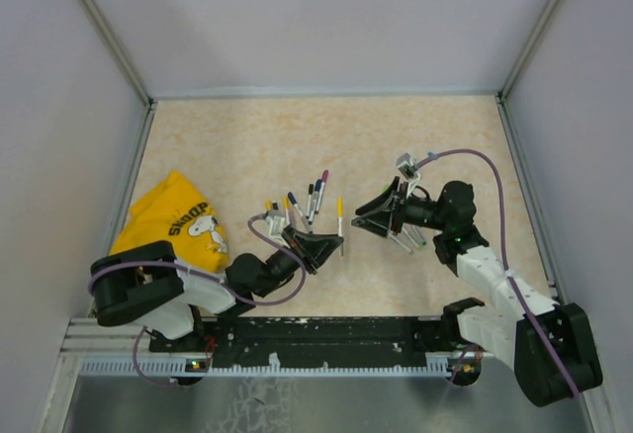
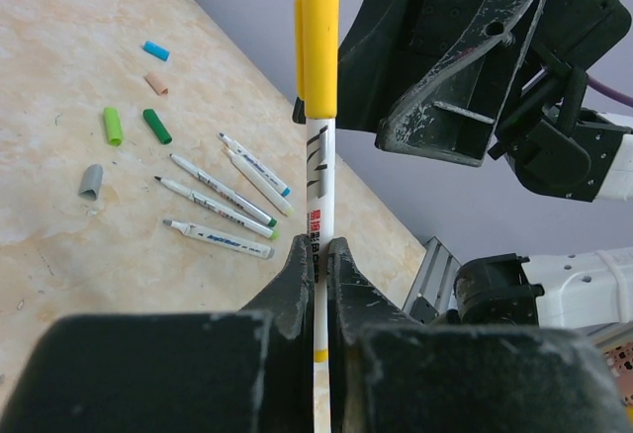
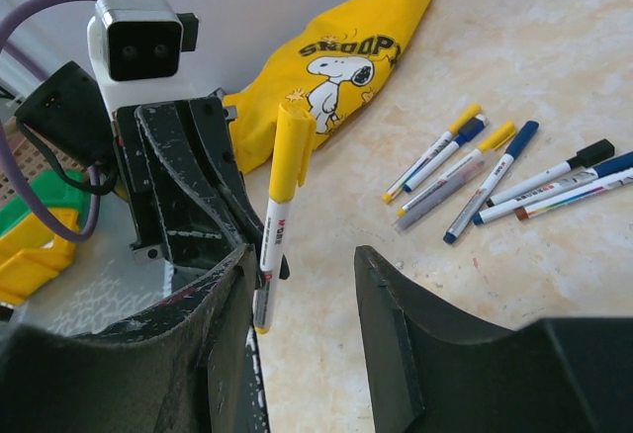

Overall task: Open the pen caps
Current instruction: Pick up the pen from the center of the board.

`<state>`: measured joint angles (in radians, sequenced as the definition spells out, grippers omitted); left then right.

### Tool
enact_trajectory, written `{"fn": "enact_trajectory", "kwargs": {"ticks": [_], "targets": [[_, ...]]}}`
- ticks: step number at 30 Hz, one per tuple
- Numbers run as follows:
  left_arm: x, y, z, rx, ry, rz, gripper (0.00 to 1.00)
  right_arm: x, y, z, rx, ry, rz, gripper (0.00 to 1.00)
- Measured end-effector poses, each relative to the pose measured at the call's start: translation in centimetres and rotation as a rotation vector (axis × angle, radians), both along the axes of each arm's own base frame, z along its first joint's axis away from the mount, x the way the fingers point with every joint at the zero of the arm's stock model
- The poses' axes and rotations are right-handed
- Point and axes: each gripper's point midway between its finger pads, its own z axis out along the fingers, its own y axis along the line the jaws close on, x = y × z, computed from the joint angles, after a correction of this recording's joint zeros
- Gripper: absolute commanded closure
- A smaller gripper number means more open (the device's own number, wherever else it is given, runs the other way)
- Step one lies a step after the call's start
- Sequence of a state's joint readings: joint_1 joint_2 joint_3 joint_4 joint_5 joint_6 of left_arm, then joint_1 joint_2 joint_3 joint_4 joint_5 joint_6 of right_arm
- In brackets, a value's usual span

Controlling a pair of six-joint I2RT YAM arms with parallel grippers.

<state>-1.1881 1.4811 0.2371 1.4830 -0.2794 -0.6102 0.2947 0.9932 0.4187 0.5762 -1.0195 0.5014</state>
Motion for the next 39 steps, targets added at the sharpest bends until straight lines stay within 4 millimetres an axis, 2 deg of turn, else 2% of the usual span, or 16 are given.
{"fn": "enact_trajectory", "kwargs": {"ticks": [15,19,29,31,35,39], "targets": [[0.4,-1.9,-0.5,0.002,0.007,-0.010,1.00,-0.3,0.5,-0.4,-0.005,0.010,0.019,0.58],[0.5,-2.3,-0.4,-0.004,0.006,-0.010,1.00,-0.6,0.9,-0.4,-0.005,0.014,0.031,0.67],[0.7,-2.8,0.3,-0.019,-0.001,-0.009,1.00,-0.7,1.5,-1.2,-0.007,0.073,0.030,0.97],[0.8,-2.8,0.3,-0.017,-0.003,-0.009,0.92,-0.7,1.5,-1.2,-0.006,0.077,0.027,1.00],[0.7,-2.8,0.3,-0.011,-0.012,-0.009,0.64,-0.7,1.5,-1.3,-0.008,0.079,0.024,1.00],[0.3,-2.9,0.3,-0.002,-0.028,-0.033,0.43,-0.8,1.4,-1.6,-0.020,0.080,0.029,1.00]]}}
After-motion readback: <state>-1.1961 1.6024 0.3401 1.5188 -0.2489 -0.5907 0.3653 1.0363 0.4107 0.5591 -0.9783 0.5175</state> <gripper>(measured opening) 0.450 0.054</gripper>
